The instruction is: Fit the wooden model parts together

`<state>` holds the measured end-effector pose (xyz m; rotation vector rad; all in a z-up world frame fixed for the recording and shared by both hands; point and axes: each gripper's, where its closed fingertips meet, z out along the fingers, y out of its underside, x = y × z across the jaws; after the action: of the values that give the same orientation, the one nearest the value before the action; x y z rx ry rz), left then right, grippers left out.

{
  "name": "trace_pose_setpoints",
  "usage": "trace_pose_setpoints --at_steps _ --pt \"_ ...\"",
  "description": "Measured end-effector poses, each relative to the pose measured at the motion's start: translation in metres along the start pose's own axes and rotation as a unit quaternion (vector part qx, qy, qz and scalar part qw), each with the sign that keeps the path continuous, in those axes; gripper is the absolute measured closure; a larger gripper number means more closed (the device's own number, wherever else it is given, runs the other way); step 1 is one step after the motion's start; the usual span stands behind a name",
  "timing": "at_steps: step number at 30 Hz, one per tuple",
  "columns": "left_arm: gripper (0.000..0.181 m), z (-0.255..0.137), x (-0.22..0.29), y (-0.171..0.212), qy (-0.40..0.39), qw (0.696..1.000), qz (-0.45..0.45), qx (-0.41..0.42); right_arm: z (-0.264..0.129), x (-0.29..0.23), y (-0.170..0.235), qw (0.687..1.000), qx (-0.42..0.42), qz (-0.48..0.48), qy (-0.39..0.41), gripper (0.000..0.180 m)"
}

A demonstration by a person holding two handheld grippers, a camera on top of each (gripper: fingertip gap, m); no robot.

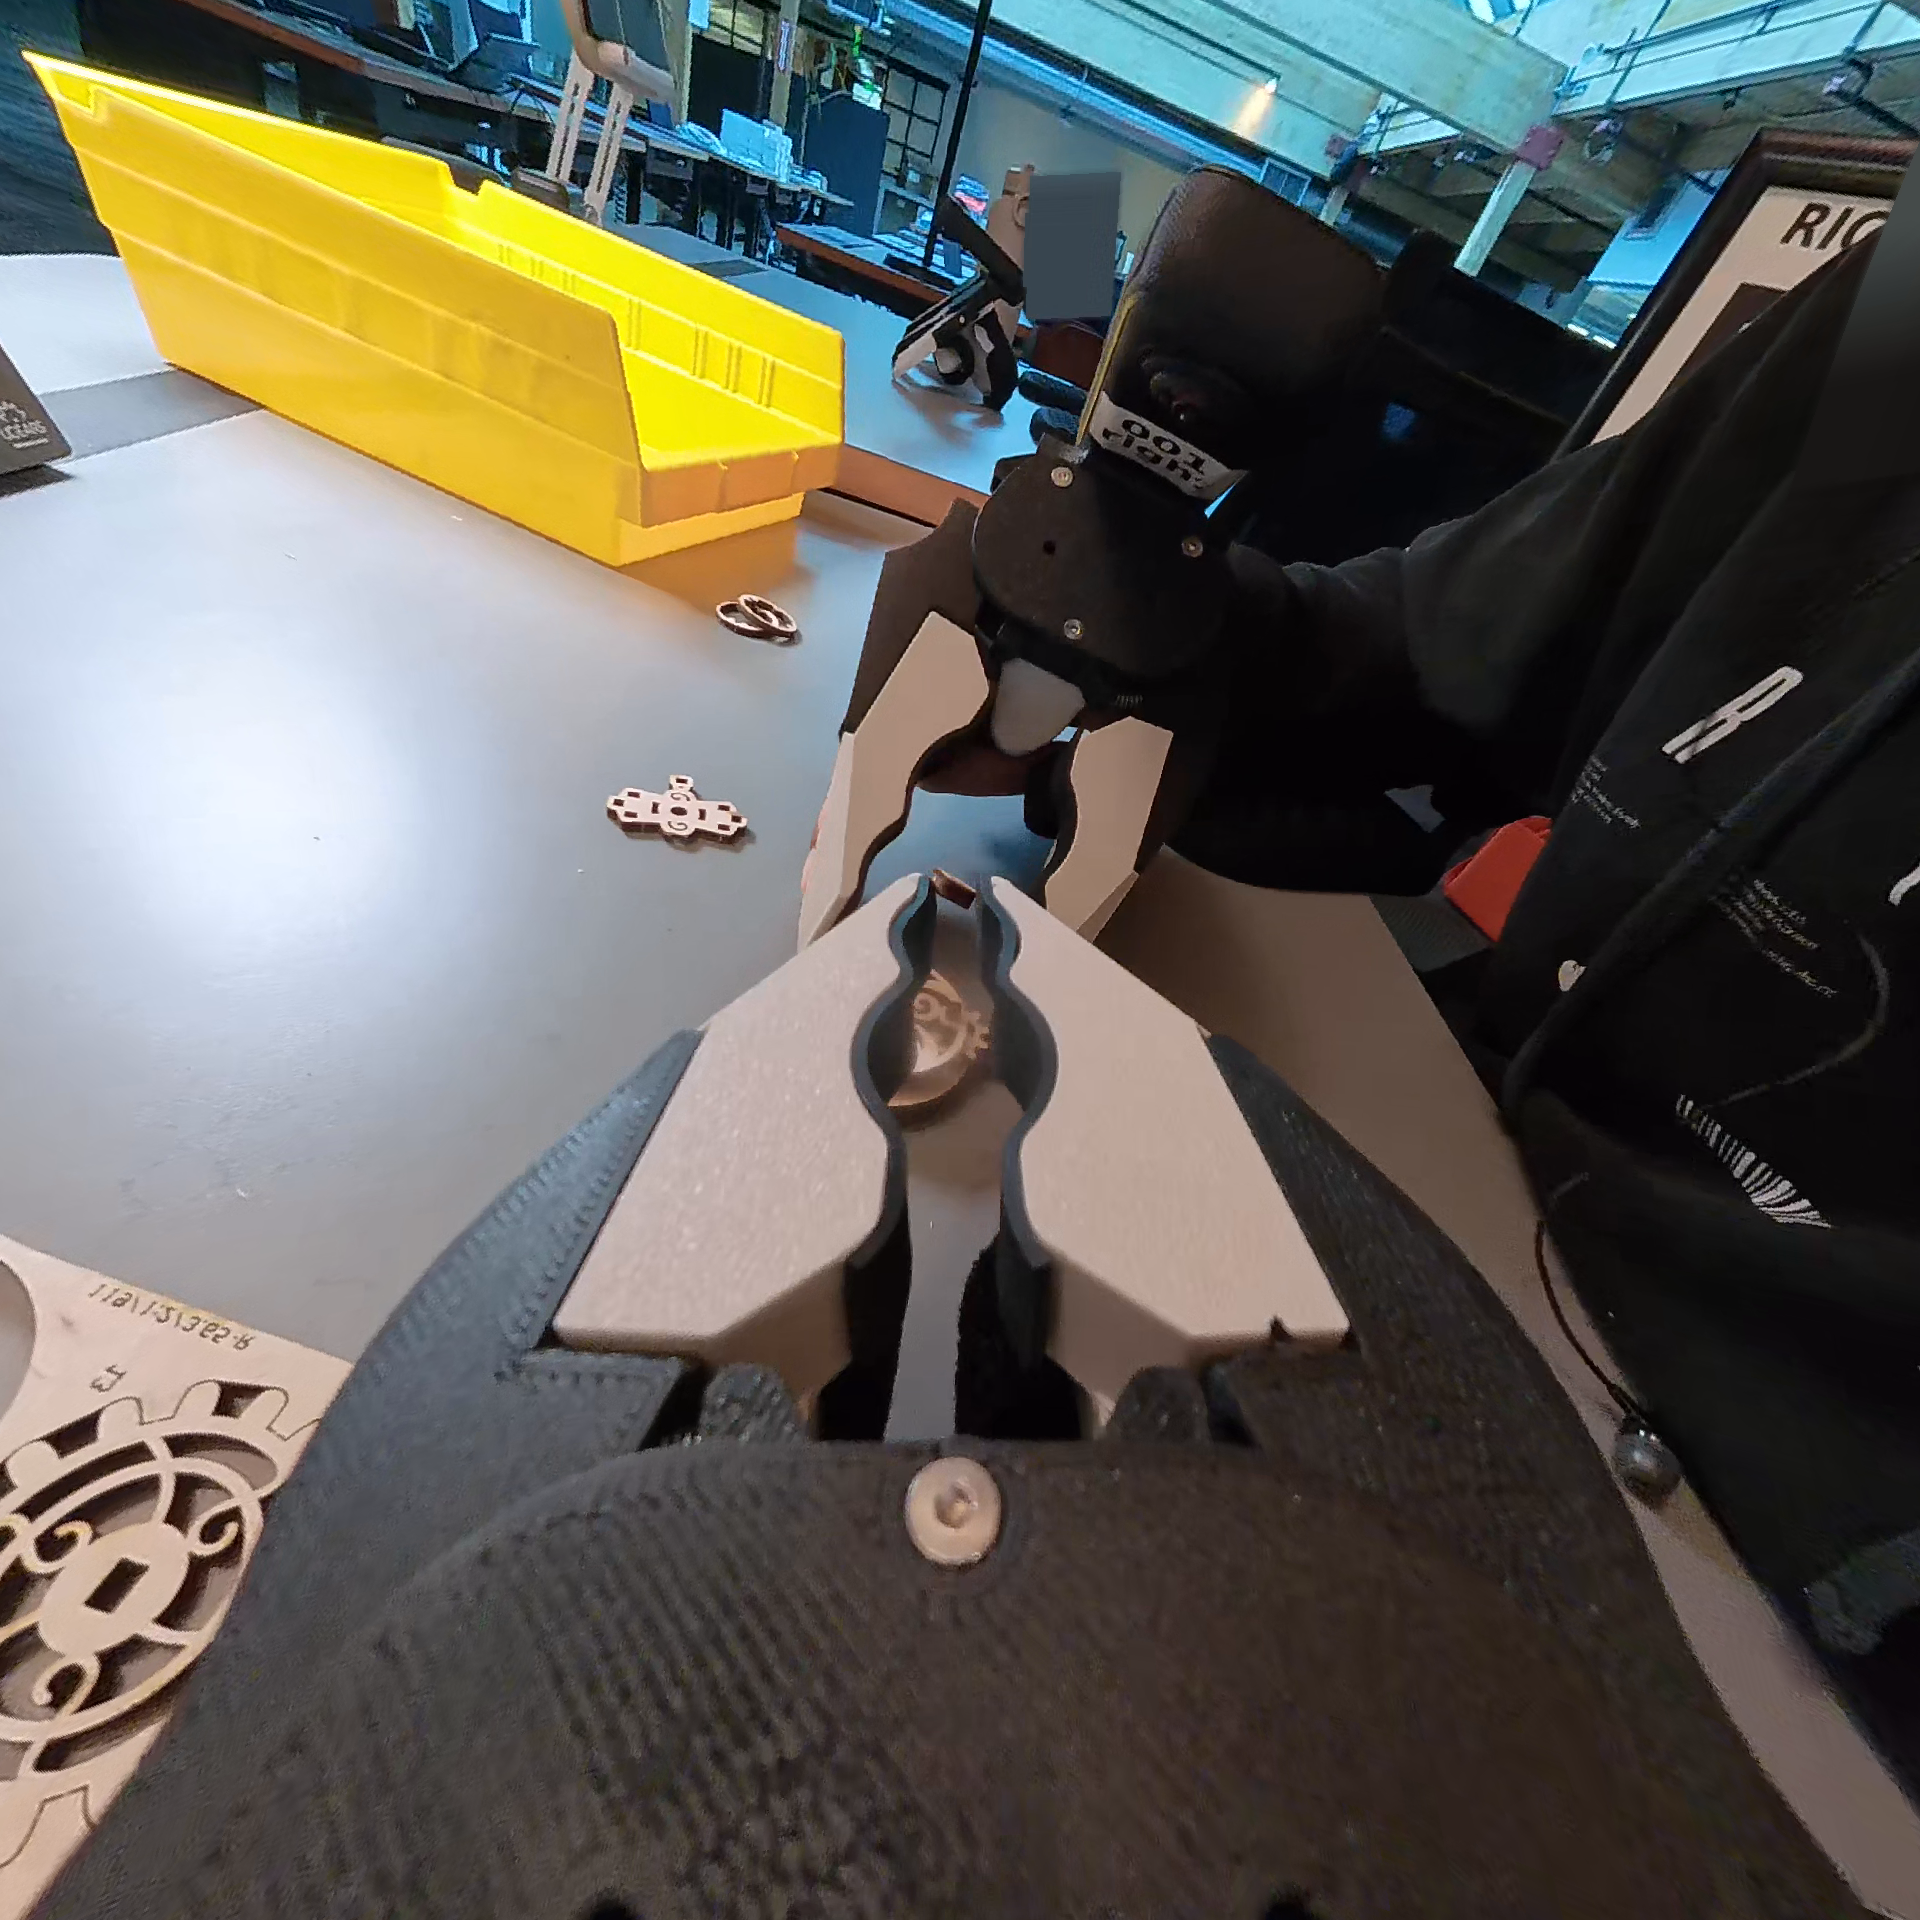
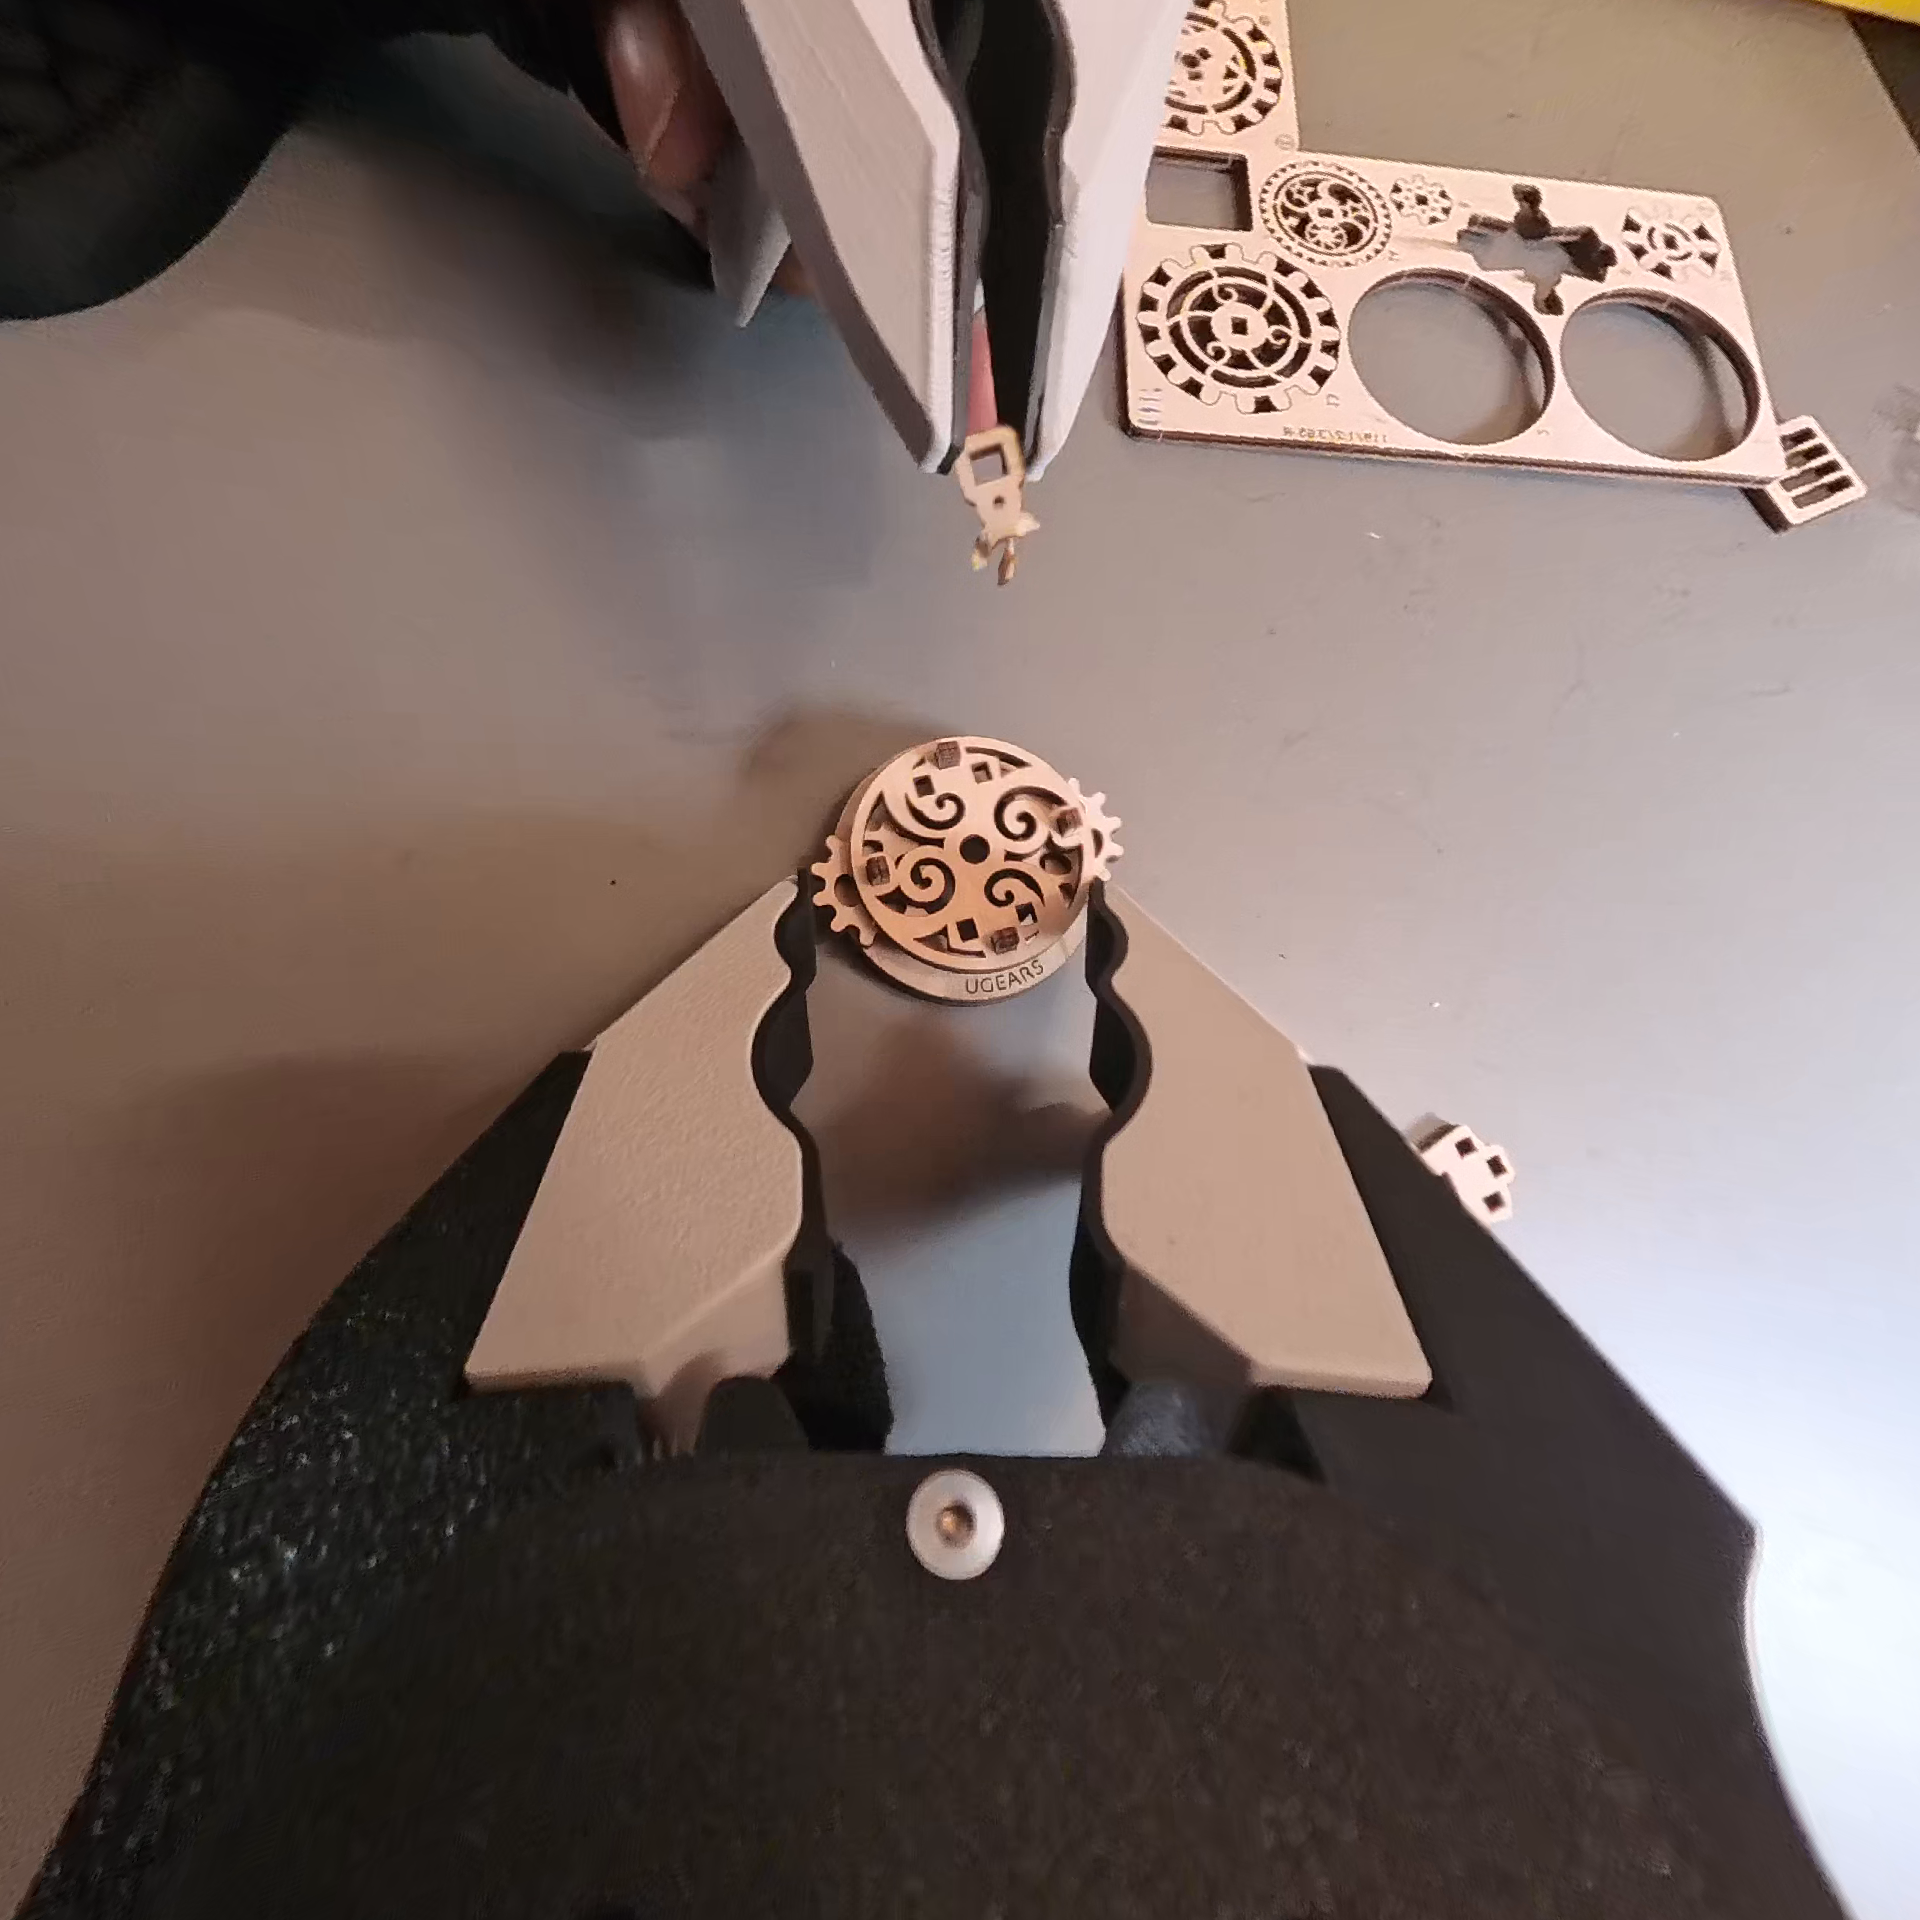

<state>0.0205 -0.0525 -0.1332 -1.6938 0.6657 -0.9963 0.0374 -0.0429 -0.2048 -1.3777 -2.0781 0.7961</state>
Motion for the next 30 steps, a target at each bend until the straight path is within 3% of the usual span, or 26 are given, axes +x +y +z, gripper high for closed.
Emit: trace_pose_setpoints --at_steps 13,22,30 --pt "0.175 -0.018 -0.007 -0.015 -0.047 0.998 0.021 0.031 -0.024 0.0 -0.007 1.0 0.019 0.014 -0.005 0.119" --pt "0.175 -0.015 -0.011 -0.011 -0.037 0.999 0.01 0.024 0.004 0.003 -0.002 0.999 -0.014 -0.004 -0.034 0.111" --pt "0.175 -0.016 -0.012 -0.009 -0.029 0.999 0.006 0.024 -0.001 0.009 0.003 0.999 -0.029 -0.015 -0.015 0.128"
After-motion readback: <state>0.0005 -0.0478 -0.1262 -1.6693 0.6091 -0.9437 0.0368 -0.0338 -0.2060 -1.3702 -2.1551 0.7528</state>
